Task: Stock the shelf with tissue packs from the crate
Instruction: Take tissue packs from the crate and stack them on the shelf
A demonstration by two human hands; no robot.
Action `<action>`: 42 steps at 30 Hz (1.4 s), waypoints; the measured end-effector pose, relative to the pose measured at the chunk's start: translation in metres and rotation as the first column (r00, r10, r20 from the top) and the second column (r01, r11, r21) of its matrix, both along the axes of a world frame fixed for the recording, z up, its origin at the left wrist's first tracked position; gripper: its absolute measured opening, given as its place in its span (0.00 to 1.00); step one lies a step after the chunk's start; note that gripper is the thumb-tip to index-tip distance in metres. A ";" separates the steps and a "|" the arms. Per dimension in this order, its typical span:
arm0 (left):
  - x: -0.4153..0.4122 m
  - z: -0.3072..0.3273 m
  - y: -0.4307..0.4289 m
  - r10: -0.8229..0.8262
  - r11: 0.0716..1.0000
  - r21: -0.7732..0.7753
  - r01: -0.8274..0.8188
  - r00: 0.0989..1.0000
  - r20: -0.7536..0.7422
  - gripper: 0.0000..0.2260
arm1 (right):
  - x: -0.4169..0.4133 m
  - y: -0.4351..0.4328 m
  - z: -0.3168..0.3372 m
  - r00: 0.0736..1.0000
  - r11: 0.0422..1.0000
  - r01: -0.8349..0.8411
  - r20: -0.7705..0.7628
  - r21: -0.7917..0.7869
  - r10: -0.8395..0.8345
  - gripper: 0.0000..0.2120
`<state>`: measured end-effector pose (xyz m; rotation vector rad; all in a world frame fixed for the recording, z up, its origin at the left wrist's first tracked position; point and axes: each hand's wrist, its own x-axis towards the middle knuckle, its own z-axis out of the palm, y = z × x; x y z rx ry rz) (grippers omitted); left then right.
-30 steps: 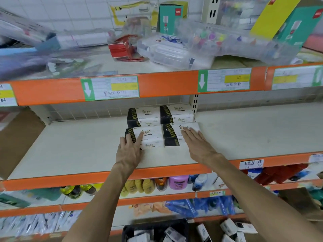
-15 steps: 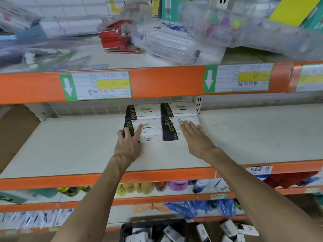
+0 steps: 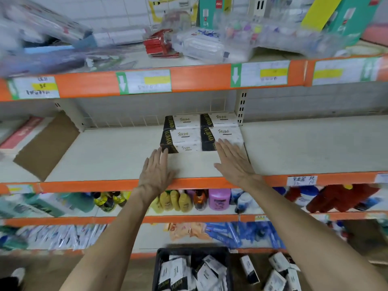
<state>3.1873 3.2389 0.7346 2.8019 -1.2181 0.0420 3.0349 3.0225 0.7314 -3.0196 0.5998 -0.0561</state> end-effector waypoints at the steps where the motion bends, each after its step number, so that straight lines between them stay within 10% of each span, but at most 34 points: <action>1: -0.006 -0.002 0.008 -0.025 1.000 0.000 0.025 1.000 -0.007 0.32 | -0.005 0.009 -0.002 1.000 1.000 -0.008 0.000 -0.006 0.008 0.34; 15: -0.061 -0.078 0.153 -0.312 0.949 -0.115 0.295 0.931 -0.191 0.21 | -0.132 0.130 -0.096 0.993 0.994 0.112 0.047 0.014 -0.113 0.27; 30: -0.103 -0.204 0.167 0.019 0.964 0.232 0.126 0.843 -0.538 0.26 | -0.134 0.194 -0.196 0.958 0.960 0.247 -0.183 0.132 -0.221 0.31; 42: -0.120 -0.467 0.159 0.256 0.914 0.405 0.026 0.738 -0.625 0.29 | -0.125 0.196 -0.459 0.912 0.902 0.325 -0.345 0.283 -0.221 0.32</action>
